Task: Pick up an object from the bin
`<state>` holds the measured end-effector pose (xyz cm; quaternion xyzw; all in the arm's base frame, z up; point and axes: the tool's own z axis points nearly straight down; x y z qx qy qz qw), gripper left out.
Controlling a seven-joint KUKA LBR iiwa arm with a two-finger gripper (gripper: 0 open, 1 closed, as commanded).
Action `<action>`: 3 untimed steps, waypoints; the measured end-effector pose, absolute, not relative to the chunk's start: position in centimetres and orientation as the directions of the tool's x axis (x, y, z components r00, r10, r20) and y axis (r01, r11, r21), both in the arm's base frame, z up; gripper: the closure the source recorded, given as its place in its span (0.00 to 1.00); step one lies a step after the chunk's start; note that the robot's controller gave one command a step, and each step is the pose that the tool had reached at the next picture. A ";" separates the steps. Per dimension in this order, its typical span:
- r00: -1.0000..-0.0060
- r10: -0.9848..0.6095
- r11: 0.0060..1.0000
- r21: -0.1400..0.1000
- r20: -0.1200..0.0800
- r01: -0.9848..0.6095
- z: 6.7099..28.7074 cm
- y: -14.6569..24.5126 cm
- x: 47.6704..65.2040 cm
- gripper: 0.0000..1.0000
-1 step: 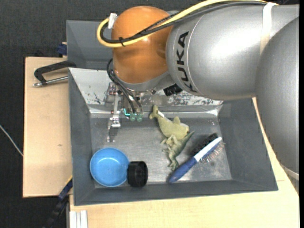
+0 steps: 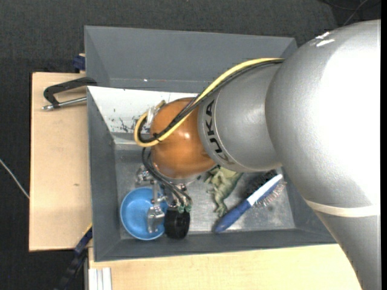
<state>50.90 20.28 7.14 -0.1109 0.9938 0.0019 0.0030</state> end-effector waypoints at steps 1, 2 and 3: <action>-0.976 -0.215 0.977 0.005 -0.030 -0.215 7.6 20.3 51.6 1.00; -0.896 -0.443 0.897 -0.002 -0.012 -0.443 19.4 15.9 51.5 1.00; -0.828 -0.561 0.828 0.001 -0.001 -0.561 18.1 17.2 49.8 1.00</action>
Offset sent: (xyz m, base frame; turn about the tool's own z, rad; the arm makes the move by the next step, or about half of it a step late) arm 0.0000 0.0000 0.0000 0.0000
